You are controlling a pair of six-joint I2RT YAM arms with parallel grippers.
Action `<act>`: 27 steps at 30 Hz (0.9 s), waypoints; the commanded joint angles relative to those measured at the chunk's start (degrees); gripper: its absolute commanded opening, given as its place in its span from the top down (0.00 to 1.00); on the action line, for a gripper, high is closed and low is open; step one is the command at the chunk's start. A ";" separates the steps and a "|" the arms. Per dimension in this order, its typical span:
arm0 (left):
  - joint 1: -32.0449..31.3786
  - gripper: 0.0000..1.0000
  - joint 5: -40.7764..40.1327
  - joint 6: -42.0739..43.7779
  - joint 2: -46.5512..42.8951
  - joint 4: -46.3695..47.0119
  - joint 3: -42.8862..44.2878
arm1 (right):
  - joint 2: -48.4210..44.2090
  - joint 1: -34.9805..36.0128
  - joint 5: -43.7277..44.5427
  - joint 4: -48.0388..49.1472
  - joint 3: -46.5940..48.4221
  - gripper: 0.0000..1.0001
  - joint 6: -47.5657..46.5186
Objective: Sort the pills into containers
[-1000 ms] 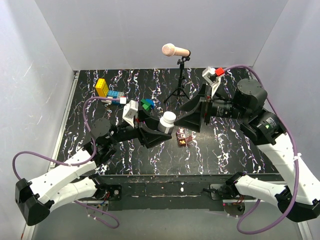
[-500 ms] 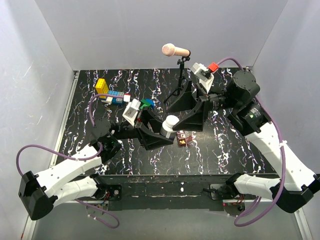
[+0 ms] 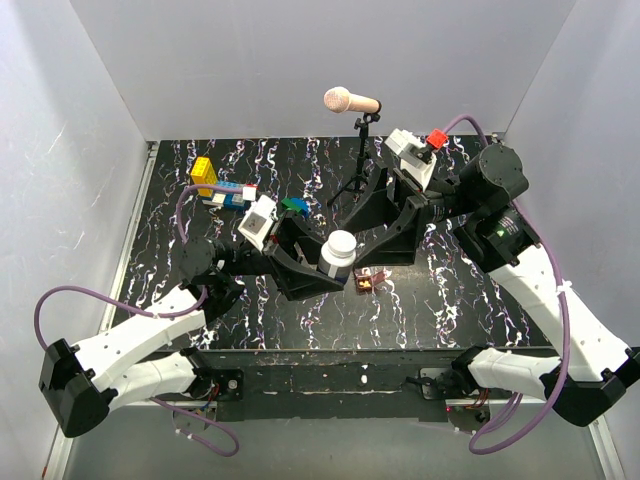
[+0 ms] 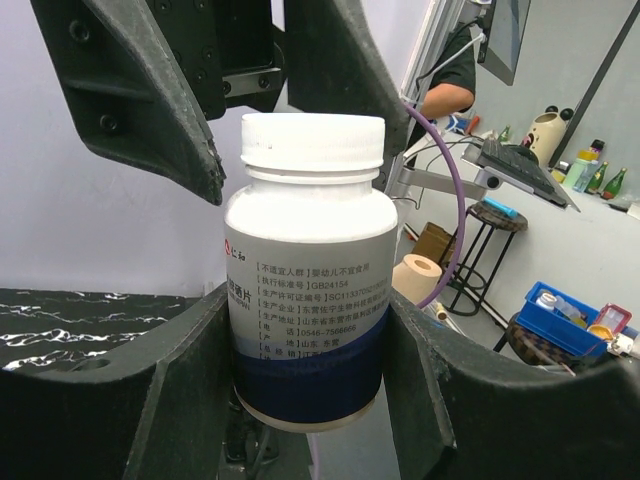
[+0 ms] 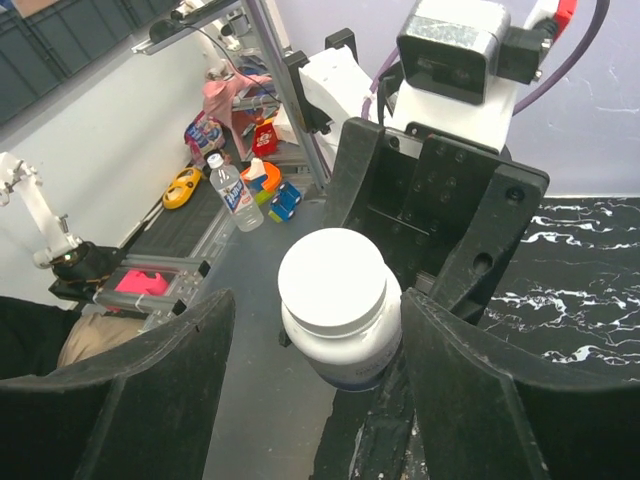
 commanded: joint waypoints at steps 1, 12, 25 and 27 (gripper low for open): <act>0.04 1.00 0.39 -0.50 -0.19 1.23 2.40 | -0.81 -0.14 0.41 2.58 -0.07 0.29 0.83; -0.05 1.00 0.04 0.55 -0.19 -1.15 2.93 | -0.72 -0.05 2.35 2.32 -0.07 0.30 1.80; -0.05 1.00 -0.67 2.14 -0.54 -4.14 3.63 | 0.07 0.12 4.90 -0.85 0.11 0.48 1.10; -0.05 1.00 -1.37 2.49 -0.80 -4.57 3.54 | 0.07 0.21 5.16 -2.25 0.11 0.53 0.66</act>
